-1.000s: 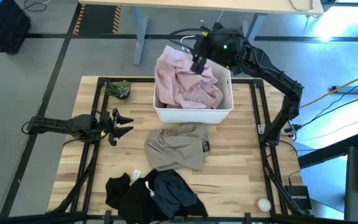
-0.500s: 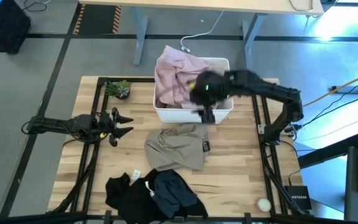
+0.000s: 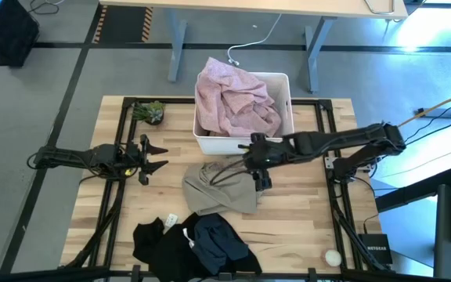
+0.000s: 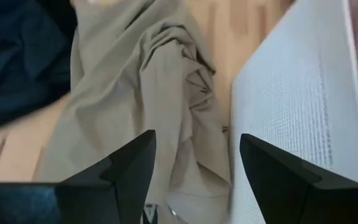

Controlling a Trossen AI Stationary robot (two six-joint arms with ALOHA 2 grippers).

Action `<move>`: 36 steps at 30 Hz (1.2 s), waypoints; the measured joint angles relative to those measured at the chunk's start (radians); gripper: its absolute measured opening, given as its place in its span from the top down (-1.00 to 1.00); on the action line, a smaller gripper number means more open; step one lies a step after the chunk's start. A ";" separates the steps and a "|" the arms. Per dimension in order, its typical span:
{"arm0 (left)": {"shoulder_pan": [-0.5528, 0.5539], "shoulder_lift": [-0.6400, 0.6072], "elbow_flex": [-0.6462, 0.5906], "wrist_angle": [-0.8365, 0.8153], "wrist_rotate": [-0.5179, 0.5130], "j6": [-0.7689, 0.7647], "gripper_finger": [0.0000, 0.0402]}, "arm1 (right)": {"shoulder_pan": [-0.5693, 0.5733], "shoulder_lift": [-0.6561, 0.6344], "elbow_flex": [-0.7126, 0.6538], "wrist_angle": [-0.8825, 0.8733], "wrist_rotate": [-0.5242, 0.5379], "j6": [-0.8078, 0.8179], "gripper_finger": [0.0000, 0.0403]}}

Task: Sort clothes
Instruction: Put the gray shorts into the white laundry bin

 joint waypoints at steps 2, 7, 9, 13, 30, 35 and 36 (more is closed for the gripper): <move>0.000 0.000 0.000 0.000 0.000 0.000 0.01 | -0.003 -0.048 -0.080 0.106 0.001 0.028 -0.23; 0.000 0.000 0.000 0.000 0.000 0.026 0.01 | -0.003 -0.107 -0.261 0.375 -0.005 0.029 -0.23; 0.000 0.000 0.000 0.001 0.000 0.026 0.01 | -0.003 -0.107 -0.279 0.388 -0.026 0.024 -0.23; 0.000 0.000 0.000 0.002 0.000 0.035 0.01 | -0.002 -0.088 -0.278 0.428 -0.062 0.016 -0.23; 0.000 0.000 0.000 0.001 0.000 0.022 0.01 | -0.002 0.008 -0.277 0.452 -0.114 -0.027 -0.23; 0.000 0.000 0.000 0.001 0.000 0.022 0.01 | -0.002 0.009 -0.278 0.459 -0.114 -0.027 -0.23; 0.000 0.000 0.000 0.000 0.000 0.022 0.01 | -0.001 0.009 -0.278 0.462 -0.115 -0.027 -0.23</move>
